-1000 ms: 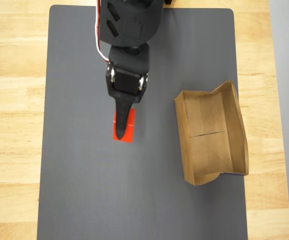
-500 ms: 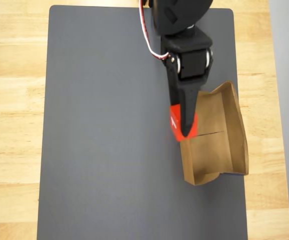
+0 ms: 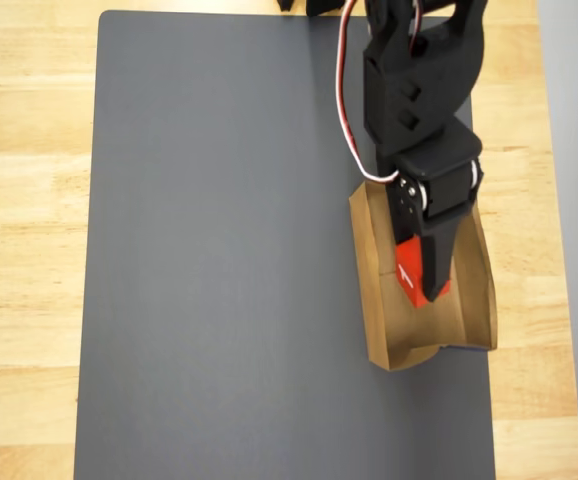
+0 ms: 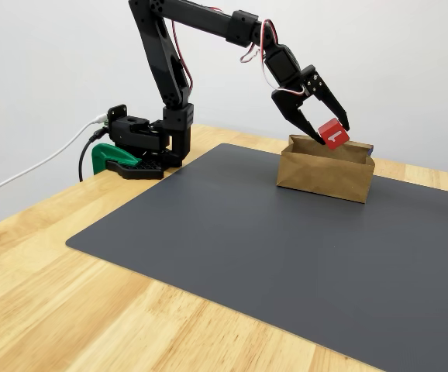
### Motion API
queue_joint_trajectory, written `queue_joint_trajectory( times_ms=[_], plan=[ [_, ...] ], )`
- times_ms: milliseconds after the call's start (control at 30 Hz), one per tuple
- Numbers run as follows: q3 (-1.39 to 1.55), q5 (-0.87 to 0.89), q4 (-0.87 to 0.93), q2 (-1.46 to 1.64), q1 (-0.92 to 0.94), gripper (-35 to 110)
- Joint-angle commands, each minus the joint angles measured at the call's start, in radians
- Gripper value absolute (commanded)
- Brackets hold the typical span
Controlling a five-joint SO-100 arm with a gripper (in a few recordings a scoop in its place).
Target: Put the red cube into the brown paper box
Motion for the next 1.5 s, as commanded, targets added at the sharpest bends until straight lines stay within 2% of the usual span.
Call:
queue_joint_trajectory(
  times_ms=[0, 200, 333, 800, 933, 1167, 1467],
  plan=[
    [-0.064, -0.020, -0.006, -0.032, -0.035, 0],
    [-0.060, -0.023, 0.026, -0.061, -0.074, 1],
    [-0.061, 0.003, 0.058, -0.061, -0.075, 10],
    [-0.054, -0.025, 0.100, -0.048, -0.063, 31],
    [-0.046, -0.048, 0.118, 0.002, -0.049, 30],
    [0.084, 0.038, 0.133, 0.304, 0.043, 7],
    [0.341, 0.049, 0.176, 0.827, 0.296, 0]
  ],
)
